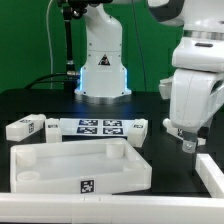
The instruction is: Assemble desk
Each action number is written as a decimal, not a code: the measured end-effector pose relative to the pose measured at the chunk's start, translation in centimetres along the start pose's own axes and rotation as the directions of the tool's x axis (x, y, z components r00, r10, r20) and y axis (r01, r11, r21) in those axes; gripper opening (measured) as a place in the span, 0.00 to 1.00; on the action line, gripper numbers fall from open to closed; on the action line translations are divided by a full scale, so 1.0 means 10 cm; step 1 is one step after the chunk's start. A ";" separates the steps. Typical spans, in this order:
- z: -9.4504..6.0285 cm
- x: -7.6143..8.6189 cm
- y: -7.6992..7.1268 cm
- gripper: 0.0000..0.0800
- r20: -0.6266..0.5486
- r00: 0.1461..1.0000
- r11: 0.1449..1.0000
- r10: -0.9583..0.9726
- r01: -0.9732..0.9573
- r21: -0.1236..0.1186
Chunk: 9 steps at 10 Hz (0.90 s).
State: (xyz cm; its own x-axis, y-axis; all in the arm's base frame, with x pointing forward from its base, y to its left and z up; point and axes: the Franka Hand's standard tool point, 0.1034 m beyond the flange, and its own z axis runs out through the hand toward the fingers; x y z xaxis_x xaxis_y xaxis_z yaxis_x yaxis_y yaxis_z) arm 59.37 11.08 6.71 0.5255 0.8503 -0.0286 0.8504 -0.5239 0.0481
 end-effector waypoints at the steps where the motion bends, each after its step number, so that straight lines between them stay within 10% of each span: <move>1: 0.00 0.00 0.00 0.81 0.000 1.000 1.000 0.000 0.000 0.000; 6: 0.01 -0.02 0.00 0.81 0.001 1.000 1.000 -0.004 0.004 0.002; 9: 0.05 -0.60 0.06 0.81 -0.008 0.959 0.959 -0.282 0.282 -0.021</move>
Offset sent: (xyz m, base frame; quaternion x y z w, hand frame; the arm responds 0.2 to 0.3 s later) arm 0.0000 0.0000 0.0000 0.0000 0.0000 0.0000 1.0000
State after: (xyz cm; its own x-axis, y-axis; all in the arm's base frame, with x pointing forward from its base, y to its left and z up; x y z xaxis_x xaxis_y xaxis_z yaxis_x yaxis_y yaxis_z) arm 56.73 5.63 6.44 0.2638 0.9640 -0.0335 0.9634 -0.2616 0.0588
